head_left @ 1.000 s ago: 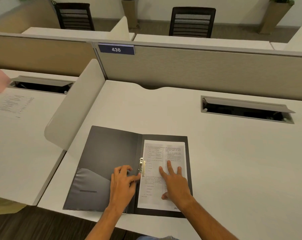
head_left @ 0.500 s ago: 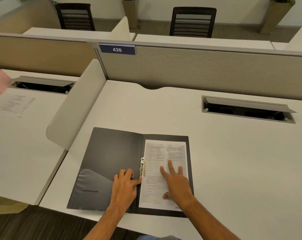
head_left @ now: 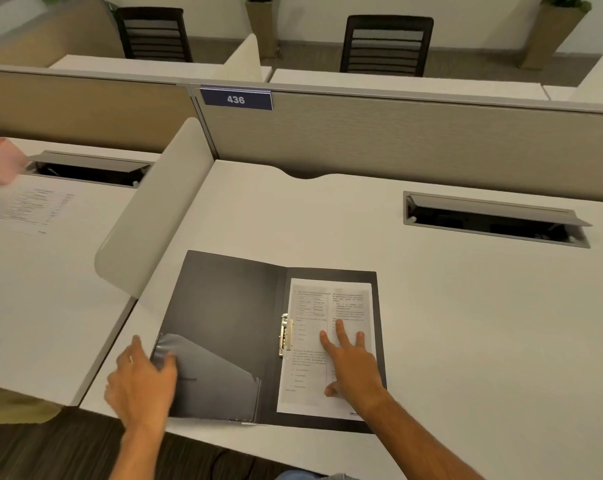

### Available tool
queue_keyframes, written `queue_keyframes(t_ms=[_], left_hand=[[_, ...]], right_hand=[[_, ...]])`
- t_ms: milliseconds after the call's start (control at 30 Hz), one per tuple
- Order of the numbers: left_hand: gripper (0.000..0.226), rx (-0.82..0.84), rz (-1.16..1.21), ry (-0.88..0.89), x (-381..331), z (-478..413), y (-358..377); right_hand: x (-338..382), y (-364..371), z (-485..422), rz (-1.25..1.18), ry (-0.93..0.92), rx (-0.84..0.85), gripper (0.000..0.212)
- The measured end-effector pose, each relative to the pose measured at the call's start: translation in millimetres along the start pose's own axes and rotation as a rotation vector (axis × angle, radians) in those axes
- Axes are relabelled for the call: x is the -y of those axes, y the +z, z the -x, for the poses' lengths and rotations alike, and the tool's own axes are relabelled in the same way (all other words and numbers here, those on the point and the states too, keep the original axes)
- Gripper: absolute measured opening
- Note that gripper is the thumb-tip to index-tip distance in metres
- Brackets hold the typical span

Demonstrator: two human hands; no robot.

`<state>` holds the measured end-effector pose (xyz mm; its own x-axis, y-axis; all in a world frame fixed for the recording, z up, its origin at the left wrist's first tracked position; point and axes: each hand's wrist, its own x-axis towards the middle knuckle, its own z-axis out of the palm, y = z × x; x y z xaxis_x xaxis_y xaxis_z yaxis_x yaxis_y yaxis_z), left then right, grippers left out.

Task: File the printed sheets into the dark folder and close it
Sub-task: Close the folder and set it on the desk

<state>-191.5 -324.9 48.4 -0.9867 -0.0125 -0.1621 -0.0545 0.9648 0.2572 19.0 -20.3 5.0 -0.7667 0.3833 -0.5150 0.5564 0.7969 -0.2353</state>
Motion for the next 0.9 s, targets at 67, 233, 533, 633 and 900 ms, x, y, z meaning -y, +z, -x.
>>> queue_keyframes(t_ms=[67,233,533,633,900], left_hand=[[0.067,0.087,0.252,-0.092,8.9,-3.5,-18.2],[0.021,0.127,0.497,-0.005,-15.2,18.2,-75.3],[0.028,0.521,0.884,0.286,-84.5,80.5,-88.9],[0.036,0.662,0.807,0.363,-96.3,93.6,-54.4],[0.072,0.638,0.270,0.565,-99.8,115.7,47.5]], right_hand=[[0.3,0.2,-0.1,0.008,-0.003,0.000,0.114],[0.8,-4.0,2.0,0.007,-0.005,0.009,0.114],[-5.9,-6.9,5.2,-0.070,0.027,-0.016,0.104],[-18.3,-15.1,9.1,-0.272,0.062,-0.054,0.080],[-59.2,-33.1,44.5,-1.522,0.320,-0.248,0.031]])
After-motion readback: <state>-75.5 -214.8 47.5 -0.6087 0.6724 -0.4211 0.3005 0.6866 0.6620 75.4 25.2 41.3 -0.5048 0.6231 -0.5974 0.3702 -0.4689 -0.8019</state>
